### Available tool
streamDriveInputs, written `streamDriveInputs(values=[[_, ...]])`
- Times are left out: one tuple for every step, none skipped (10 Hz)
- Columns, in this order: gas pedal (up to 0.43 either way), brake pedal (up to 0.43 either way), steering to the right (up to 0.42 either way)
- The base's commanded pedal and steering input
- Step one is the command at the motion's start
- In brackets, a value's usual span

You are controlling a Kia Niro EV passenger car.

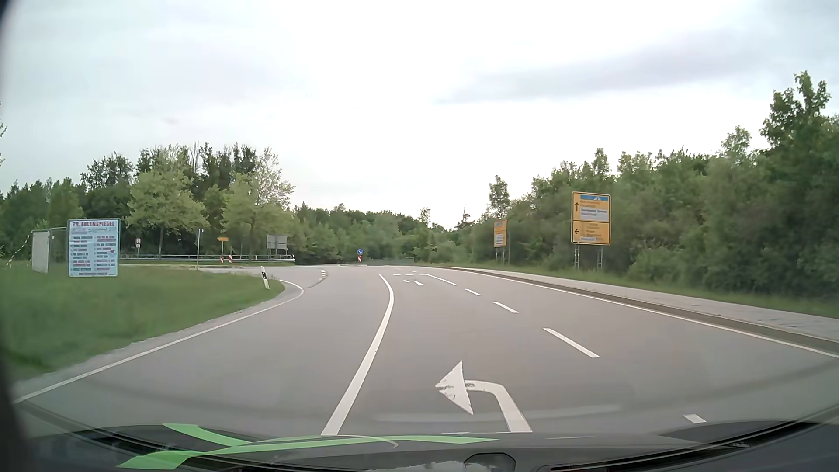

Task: Follow the waypoints while adhering to traffic rules and regulations

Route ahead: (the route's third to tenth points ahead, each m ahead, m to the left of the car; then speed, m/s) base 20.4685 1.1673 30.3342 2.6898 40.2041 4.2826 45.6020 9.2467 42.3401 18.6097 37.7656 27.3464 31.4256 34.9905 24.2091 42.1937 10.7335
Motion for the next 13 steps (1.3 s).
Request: streamDriveInputs(values=[[0.000,0.171,-0.016],[0.000,0.177,-0.018],[0.000,0.183,-0.018],[0.000,0.189,-0.018],[0.000,0.213,-0.018],[0.000,0.226,-0.018],[0.000,0.232,-0.019],[0.000,0.226,-0.020],[0.000,0.226,-0.021],[0.000,0.226,-0.023],[0.000,0.226,-0.024],[0.000,0.226,-0.024],[0.000,0.226,-0.024]])
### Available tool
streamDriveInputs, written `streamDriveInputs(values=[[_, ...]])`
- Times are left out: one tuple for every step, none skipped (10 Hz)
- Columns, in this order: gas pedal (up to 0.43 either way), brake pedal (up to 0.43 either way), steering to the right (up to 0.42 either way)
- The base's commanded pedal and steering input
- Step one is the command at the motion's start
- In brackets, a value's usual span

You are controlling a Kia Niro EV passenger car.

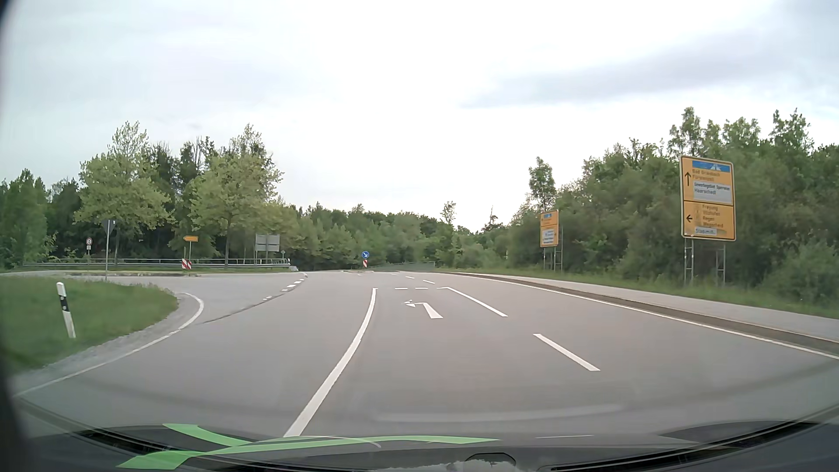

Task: Follow the waypoints while adhering to traffic rules and regulations

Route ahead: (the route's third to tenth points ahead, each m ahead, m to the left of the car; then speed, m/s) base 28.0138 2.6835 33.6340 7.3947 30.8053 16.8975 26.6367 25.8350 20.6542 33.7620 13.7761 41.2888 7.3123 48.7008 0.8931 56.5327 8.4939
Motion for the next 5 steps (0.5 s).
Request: streamDriveInputs(values=[[0.000,0.220,-0.025],[0.000,0.226,-0.028],[0.000,0.226,-0.030],[0.000,0.220,-0.030],[0.000,0.226,-0.028]])
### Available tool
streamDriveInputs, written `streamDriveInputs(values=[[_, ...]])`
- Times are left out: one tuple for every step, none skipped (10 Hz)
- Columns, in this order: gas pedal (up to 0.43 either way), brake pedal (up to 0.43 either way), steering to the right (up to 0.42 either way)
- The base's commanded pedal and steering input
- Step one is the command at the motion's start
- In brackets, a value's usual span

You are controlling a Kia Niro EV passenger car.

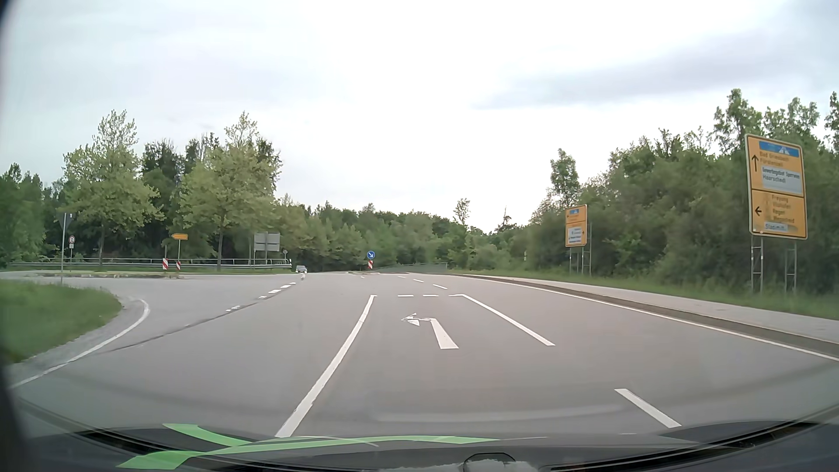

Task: Follow the waypoints while adhering to traffic rules and regulations

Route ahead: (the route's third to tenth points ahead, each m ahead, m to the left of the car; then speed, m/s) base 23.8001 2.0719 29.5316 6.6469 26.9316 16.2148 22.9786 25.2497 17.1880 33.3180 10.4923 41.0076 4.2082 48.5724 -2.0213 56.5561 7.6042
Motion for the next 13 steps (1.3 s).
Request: streamDriveInputs(values=[[0.000,0.220,-0.028],[0.000,0.220,-0.028],[0.000,0.220,-0.029],[0.000,0.213,-0.029],[0.000,0.220,-0.029],[0.000,0.220,-0.029],[0.000,0.213,-0.029],[0.000,0.213,-0.029],[0.000,0.213,-0.029],[0.000,0.213,-0.029],[0.000,0.207,-0.031],[0.000,0.189,-0.031],[0.000,0.152,-0.031]])
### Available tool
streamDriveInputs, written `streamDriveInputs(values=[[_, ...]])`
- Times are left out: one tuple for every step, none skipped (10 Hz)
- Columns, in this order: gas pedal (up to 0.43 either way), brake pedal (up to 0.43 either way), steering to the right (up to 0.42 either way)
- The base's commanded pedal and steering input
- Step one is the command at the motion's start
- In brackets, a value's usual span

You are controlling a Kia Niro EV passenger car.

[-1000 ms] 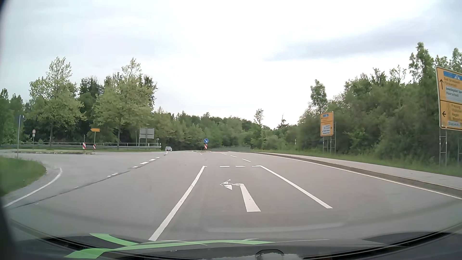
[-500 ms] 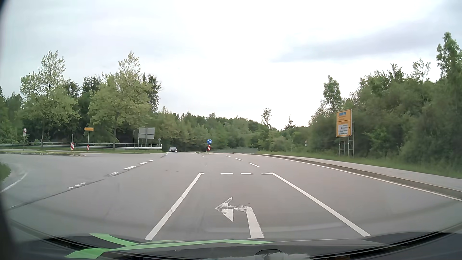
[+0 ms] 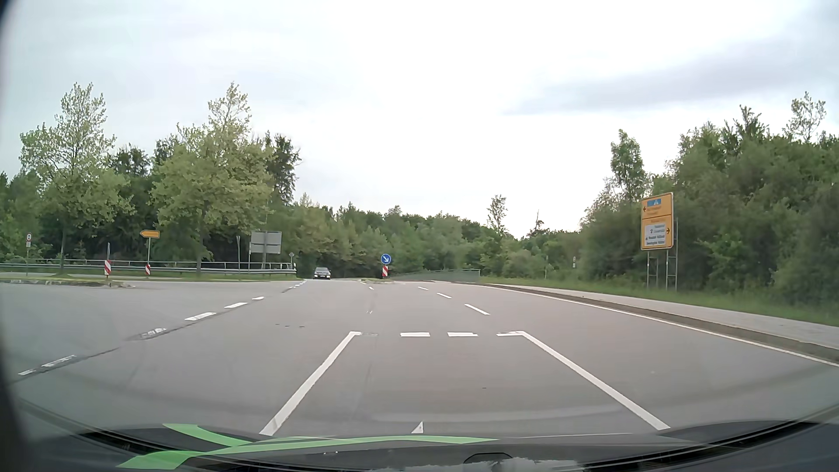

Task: Follow the waypoints while adhering to traffic rules and regulations

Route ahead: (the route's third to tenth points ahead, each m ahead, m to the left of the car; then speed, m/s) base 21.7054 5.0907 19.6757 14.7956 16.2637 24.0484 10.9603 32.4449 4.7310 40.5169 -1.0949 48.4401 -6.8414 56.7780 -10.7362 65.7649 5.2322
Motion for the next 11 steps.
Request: streamDriveInputs(values=[[0.000,0.122,-0.029],[0.000,0.085,-0.029],[0.000,0.018,-0.029],[0.000,0.006,-0.029],[0.000,0.000,-0.029],[0.000,0.000,-0.029],[0.000,0.000,-0.029],[0.000,0.000,-0.029],[0.000,0.000,-0.029],[0.000,0.000,-0.029],[0.000,0.000,-0.029]])
